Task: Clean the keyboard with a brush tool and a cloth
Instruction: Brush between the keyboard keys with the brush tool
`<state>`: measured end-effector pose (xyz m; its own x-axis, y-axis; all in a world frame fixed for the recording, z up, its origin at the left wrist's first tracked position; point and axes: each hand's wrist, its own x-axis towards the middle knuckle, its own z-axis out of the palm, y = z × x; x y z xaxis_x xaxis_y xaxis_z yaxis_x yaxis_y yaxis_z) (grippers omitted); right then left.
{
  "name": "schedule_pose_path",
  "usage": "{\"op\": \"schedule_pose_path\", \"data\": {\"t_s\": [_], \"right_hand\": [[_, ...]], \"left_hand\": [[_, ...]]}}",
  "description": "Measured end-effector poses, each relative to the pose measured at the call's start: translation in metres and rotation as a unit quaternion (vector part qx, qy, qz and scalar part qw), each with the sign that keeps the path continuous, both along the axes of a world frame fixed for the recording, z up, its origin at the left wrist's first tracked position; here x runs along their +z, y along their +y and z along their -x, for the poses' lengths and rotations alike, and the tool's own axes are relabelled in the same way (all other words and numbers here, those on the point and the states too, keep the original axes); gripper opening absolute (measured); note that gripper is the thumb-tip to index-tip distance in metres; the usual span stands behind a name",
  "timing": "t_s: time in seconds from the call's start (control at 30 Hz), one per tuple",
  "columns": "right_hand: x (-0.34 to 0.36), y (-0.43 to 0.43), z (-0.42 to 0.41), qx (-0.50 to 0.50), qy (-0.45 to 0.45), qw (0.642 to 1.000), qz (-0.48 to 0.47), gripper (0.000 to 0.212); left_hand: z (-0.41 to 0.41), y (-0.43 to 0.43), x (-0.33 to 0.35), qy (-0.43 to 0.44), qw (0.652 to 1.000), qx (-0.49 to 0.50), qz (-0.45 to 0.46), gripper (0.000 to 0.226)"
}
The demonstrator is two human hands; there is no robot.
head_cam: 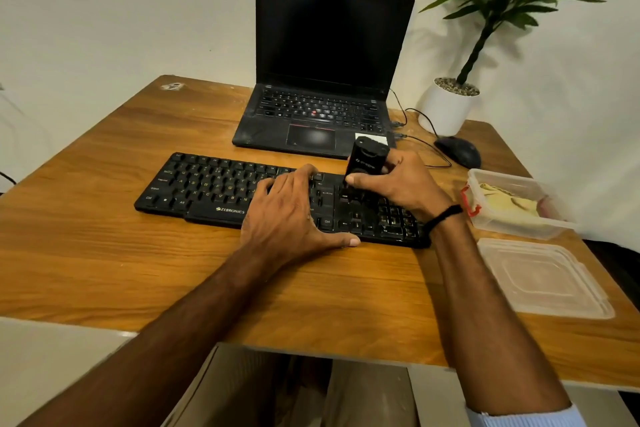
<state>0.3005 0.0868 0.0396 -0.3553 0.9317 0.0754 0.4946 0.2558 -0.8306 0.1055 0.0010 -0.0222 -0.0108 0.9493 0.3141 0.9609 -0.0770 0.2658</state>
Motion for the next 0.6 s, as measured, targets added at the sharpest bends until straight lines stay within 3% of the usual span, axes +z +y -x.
{"op": "schedule_pose_path", "data": {"t_s": [0.07, 0.2, 0.37, 0.5, 0.6], "right_hand": [[-0.001, -0.004, -0.007, 0.051, 0.027, 0.996, 0.066, 0.047], [-0.005, -0.003, -0.008, -0.060, -0.005, 0.996, -0.068, 0.044], [-0.006, -0.018, -0.021, 0.007, 0.064, 0.997, 0.051, 0.039], [-0.011, -0.027, -0.021, -0.058, 0.083, 0.995, -0.003, 0.037], [-0.011, -0.036, -0.025, -0.088, 0.155, 0.984, -0.001, 0.027]], "left_hand": [[0.001, 0.000, 0.000, -0.005, 1.000, -0.002, 0.001, 0.132], [0.000, -0.001, 0.000, -0.005, 1.000, -0.004, -0.001, 0.130], [0.001, -0.002, 0.002, -0.011, 1.000, -0.002, 0.008, 0.129], [0.001, -0.006, 0.004, -0.021, 1.000, -0.007, 0.004, 0.125], [0.006, -0.011, 0.005, -0.019, 1.000, -0.006, 0.000, 0.125]]}}
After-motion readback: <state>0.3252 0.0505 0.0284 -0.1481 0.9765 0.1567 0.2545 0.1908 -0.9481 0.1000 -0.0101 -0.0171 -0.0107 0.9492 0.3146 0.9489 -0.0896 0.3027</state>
